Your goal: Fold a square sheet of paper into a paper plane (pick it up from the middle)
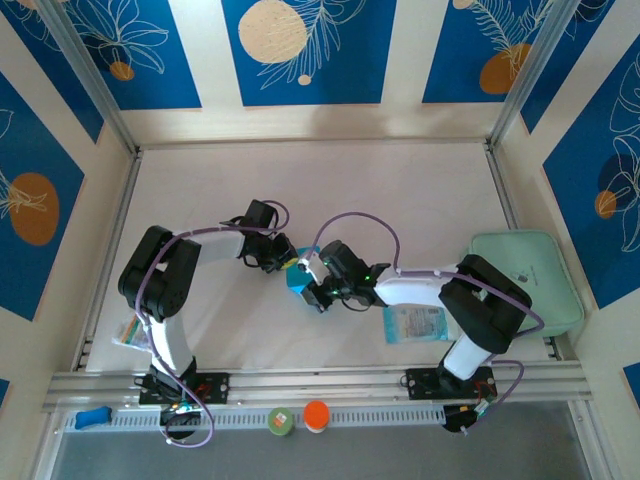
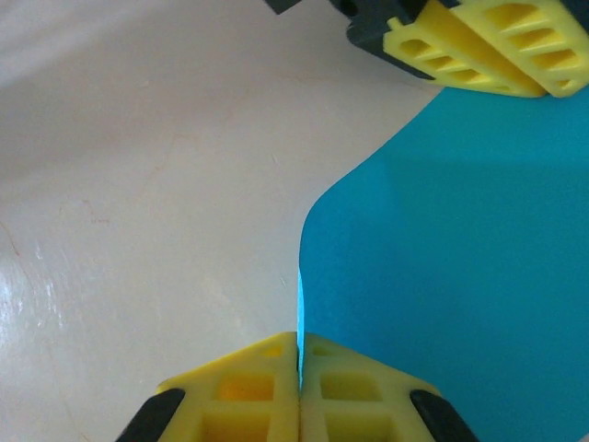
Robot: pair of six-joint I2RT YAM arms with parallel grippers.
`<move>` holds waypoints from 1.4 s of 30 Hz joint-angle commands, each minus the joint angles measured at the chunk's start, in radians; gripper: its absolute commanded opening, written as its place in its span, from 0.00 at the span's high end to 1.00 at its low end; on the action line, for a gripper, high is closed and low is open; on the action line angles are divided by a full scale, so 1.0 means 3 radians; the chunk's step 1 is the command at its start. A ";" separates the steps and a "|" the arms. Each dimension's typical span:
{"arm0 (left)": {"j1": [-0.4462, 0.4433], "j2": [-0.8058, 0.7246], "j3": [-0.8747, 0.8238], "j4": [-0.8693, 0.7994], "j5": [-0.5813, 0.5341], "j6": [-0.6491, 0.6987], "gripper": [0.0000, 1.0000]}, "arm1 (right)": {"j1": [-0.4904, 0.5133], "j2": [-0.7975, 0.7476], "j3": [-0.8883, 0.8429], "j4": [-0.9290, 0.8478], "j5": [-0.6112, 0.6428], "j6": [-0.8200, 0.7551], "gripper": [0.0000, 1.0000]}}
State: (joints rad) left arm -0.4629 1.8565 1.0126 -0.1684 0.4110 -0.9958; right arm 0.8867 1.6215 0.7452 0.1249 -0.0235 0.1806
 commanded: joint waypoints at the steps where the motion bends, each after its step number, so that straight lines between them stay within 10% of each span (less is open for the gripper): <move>1: -0.0024 0.0151 -0.0082 -0.0136 -0.0071 0.0016 0.85 | 0.0056 0.0039 0.0070 -0.0080 0.0281 -0.0065 0.96; 15: -0.0027 0.0159 -0.0090 -0.0142 -0.0066 0.0020 0.85 | 0.0051 0.0133 0.0074 -0.0176 0.1187 -0.0028 0.97; 42: -0.0029 0.0170 -0.0072 -0.0133 -0.0005 0.0047 0.85 | -0.0003 0.0240 0.0171 -0.0204 0.0783 -0.0060 0.97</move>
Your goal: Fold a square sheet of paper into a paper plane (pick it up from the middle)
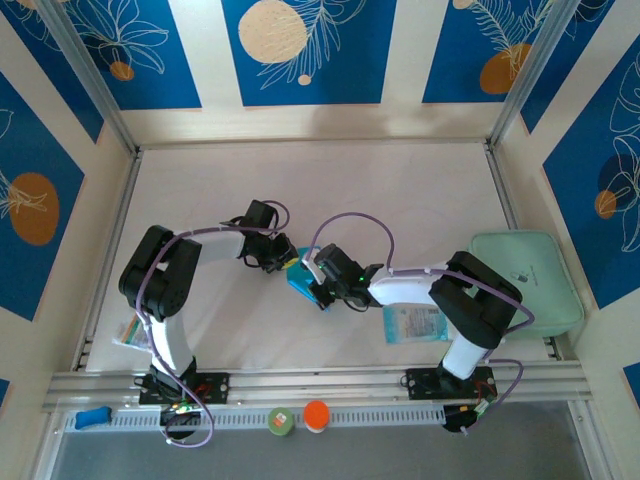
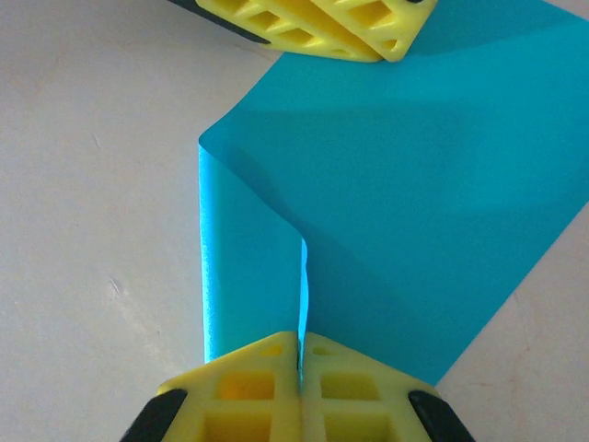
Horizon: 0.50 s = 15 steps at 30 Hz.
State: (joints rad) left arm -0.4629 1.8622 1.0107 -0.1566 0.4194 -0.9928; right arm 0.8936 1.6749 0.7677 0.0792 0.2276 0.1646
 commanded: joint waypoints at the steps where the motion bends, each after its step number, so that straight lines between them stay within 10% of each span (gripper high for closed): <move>1: -0.0034 0.0152 -0.0066 -0.0173 -0.0035 0.0038 0.85 | -0.0023 0.0063 0.0095 -0.0054 -0.0052 -0.0005 0.97; 15: -0.0027 0.0126 0.0008 -0.0208 -0.0028 0.0050 0.85 | -0.0032 0.0108 0.0123 -0.0070 -0.0129 -0.0010 0.97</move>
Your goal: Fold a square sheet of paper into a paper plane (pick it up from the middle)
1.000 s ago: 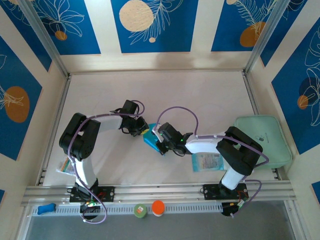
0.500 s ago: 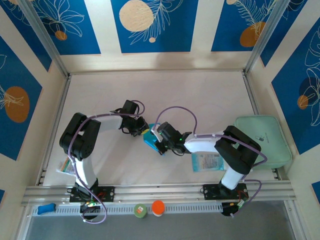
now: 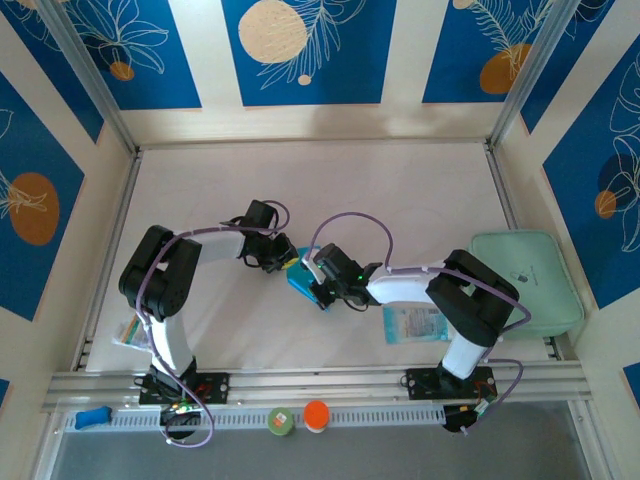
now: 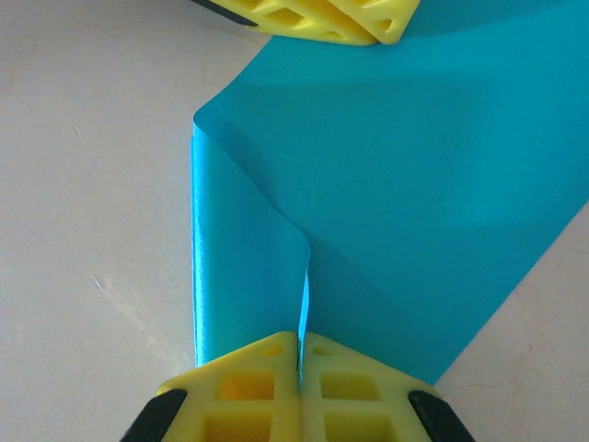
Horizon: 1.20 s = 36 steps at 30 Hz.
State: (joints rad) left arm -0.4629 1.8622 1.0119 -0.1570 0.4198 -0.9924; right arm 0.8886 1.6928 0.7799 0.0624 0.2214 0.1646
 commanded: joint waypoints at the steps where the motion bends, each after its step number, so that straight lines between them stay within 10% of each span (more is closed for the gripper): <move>1: -0.0032 0.0120 0.0011 -0.0212 -0.0029 0.0047 0.85 | -0.0019 0.0045 0.0085 -0.0014 -0.0118 -0.0009 0.97; 36: -0.0423 -0.1028 -0.0880 0.0393 -0.0177 -0.0773 0.76 | -0.0063 0.0144 0.0078 -0.0130 -0.0150 0.0080 0.98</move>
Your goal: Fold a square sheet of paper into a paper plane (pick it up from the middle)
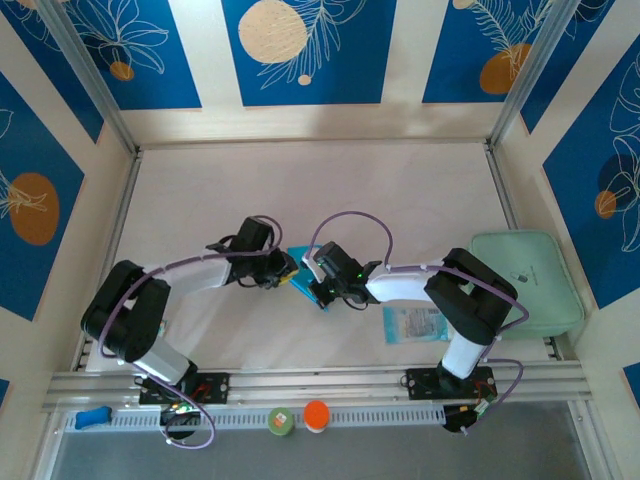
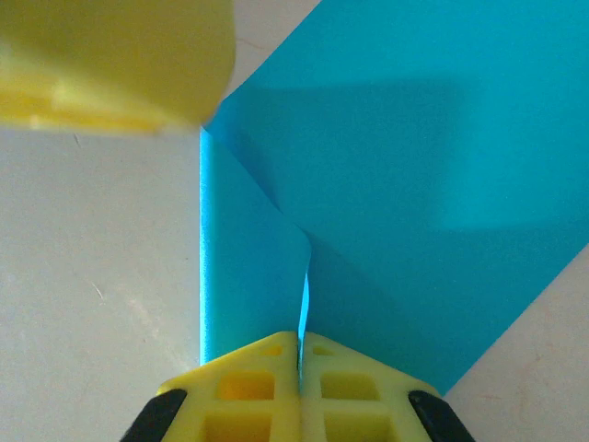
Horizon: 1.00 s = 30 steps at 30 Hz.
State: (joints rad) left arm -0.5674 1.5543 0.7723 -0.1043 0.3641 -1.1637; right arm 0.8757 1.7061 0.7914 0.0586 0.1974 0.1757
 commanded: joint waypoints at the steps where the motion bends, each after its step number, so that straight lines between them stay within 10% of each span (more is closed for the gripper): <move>1: -0.0099 0.0020 -0.0113 0.0307 0.0004 -0.0254 0.77 | -0.0020 0.0105 0.0043 -0.0118 -0.0078 0.0043 0.98; 30: -0.0218 0.0441 -0.0222 0.0679 -0.0012 -0.0330 0.83 | -0.0025 0.0121 0.0062 -0.0139 -0.0075 0.0033 0.98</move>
State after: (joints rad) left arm -0.6250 1.6657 0.7132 0.0868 0.3622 -1.2671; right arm 0.8726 1.7134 0.7986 0.0582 0.1905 0.1764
